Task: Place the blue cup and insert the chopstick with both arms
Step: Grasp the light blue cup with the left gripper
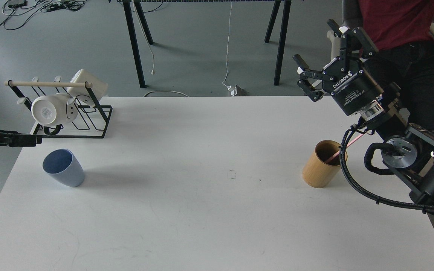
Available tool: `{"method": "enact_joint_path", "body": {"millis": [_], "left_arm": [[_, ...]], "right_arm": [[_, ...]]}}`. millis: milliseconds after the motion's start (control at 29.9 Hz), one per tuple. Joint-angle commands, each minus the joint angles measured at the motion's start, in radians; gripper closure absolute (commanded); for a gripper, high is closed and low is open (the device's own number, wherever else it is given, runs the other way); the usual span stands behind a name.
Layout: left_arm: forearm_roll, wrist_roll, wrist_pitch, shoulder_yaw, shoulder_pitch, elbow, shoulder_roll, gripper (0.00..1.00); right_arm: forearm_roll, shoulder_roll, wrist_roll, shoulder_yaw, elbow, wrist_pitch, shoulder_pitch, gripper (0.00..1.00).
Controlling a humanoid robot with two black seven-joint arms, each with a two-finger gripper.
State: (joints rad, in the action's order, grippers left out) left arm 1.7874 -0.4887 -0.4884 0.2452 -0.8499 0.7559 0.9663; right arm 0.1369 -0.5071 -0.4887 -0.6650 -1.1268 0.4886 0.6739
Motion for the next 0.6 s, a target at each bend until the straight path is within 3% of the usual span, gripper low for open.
{"method": "enact_joint_path", "body": {"millis": [0,435,569], "left_arm": [[0.006,0.0,0.0,-0.027,0.0,-0.05,-0.054,0.02],[-0.003,0.0,0.0,-0.06,0.038,-0.09,-0.087,0.04],[-0.011,0.0,0.0,-0.06,0.057,-0.09,-0.096,0.1]], "right_arm": [[0.001,-0.007,0.0,-0.001,-0.001,0.0,-0.002,0.05],[0.001,-0.007,0.0,0.001,0.001,0.0,-0.008,0.05],[0.001,-0.007,0.0,0.001,0.001,0.0,-0.014,0.05]]}}
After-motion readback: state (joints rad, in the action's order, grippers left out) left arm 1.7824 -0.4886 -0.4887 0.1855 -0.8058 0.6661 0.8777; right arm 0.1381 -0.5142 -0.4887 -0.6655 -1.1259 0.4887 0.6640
